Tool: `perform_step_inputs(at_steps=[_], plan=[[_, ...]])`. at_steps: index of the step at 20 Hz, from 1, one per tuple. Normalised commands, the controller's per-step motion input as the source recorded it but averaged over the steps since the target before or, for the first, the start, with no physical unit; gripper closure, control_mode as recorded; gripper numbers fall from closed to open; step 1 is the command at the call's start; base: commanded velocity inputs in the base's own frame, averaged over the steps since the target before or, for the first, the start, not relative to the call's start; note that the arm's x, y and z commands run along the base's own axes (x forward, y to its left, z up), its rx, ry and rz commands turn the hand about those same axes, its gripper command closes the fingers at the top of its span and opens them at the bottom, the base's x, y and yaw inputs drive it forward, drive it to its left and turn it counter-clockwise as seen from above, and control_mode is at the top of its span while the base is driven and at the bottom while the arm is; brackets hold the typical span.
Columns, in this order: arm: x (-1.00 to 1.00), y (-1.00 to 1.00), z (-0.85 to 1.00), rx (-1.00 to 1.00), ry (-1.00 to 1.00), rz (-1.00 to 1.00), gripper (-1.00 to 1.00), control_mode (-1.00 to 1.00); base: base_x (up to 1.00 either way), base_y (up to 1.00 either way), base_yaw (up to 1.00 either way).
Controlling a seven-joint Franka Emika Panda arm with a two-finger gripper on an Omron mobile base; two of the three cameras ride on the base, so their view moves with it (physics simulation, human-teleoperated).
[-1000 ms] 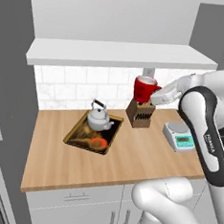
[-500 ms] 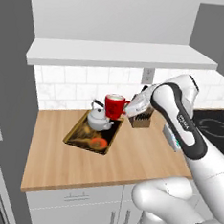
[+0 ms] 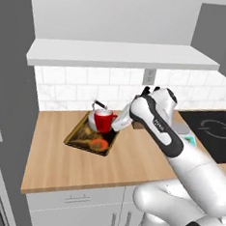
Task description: Pick the kettle from the counter and place it on the tray. Then pick the mug from the cabinet and place it on the tray. Then close the cabinet doors.
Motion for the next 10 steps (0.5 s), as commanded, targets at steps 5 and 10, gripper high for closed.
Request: perform_step_inputs(at_steps=[5, 10], plan=[[0.16, 0.00, -0.50, 0.00, -0.05, 0.00, 1.00, -1.00, 0.00, 0.00, 0.00], [0.34, 0.00, -0.28, 0.04, -0.03, 0.00, 1.00, -1.00, 0.00, 0.00, 0.00]])
